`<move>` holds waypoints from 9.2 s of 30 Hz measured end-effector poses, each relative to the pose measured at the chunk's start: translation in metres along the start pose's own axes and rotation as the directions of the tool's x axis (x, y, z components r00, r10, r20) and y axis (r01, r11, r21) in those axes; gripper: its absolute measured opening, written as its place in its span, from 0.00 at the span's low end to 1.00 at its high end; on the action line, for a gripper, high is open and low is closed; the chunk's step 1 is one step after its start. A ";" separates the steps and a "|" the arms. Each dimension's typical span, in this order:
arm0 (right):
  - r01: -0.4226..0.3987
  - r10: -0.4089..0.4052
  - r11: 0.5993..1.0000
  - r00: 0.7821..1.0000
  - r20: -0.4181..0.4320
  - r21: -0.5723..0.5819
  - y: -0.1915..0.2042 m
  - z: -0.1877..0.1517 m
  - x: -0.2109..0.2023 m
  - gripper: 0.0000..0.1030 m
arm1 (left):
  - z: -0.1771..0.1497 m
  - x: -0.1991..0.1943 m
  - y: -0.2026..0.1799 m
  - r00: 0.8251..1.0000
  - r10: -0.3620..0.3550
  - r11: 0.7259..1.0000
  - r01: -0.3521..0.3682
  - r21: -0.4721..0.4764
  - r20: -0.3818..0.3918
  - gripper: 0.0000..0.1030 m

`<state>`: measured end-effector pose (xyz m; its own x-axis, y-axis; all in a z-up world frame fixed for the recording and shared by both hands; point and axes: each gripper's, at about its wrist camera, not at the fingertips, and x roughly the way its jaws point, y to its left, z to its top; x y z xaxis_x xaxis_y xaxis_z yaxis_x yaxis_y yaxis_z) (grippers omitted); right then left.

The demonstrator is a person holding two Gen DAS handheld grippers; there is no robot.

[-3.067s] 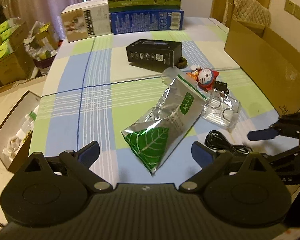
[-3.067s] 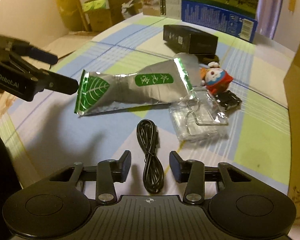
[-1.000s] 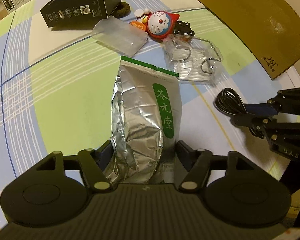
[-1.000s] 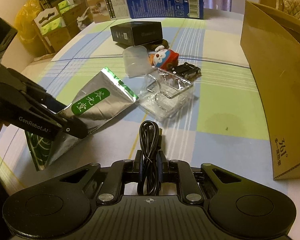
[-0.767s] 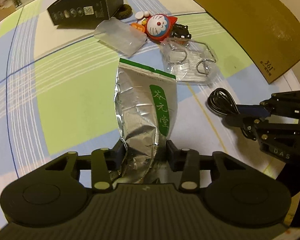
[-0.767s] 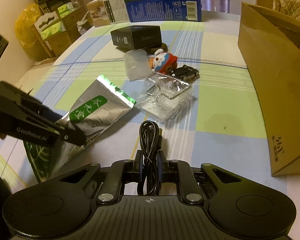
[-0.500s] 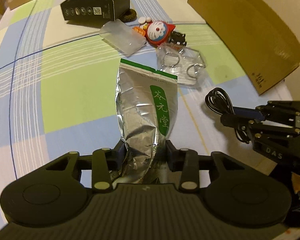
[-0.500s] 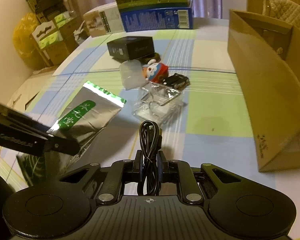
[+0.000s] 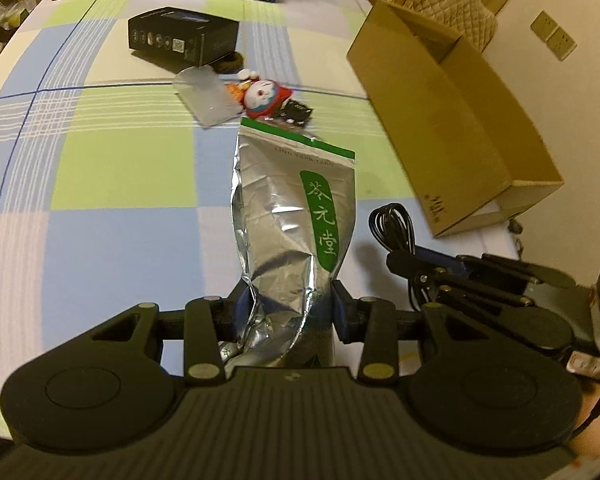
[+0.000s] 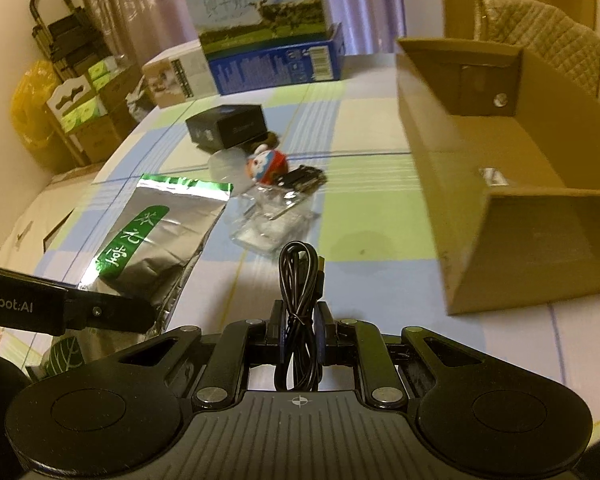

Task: Organize objects
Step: 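Carry the tea pouch with the left tool and the cable with the right tool to the box, then release the tea pouch and cable into the box and withdraw both tools, then move the right tool to the clear plastic box and grasp it, then grasp the frosted plastic cup with the left tool while the right tool holds the clear box, then carry the frosted cup with the left tool and clear box with the right tool to the cardboard box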

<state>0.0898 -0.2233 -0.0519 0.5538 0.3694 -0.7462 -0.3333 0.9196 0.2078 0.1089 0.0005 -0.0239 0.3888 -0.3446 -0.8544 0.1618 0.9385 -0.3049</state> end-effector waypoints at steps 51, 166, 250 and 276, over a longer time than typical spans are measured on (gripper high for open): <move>0.168 -0.188 0.980 0.957 0.220 0.105 -0.145 0.082 -0.113 0.11 | 0.071 -0.003 -0.167 0.982 -0.154 0.988 0.150 0.041 0.105 0.34; -0.058 0.060 0.998 0.996 0.067 -0.032 0.016 0.041 -0.022 0.57 | 0.013 -0.063 0.039 0.919 0.260 0.966 -0.248 -0.079 0.296 0.99; 0.154 -0.154 0.988 0.988 0.007 0.024 -0.006 0.068 0.148 0.62 | 0.131 0.140 0.087 0.959 0.222 0.971 -0.234 0.052 0.174 0.43; 0.134 -0.134 0.991 0.991 -0.001 -0.011 -0.001 0.041 0.124 0.62 | 0.071 0.115 0.061 0.951 0.243 0.957 -0.267 0.110 0.191 0.46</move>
<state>0.1905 -0.1728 -0.1188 0.5928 0.2428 -0.7679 -0.2648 0.9592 0.0988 0.2281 0.0165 -0.1108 0.5825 -0.1032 -0.8063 0.1509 0.9884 -0.0175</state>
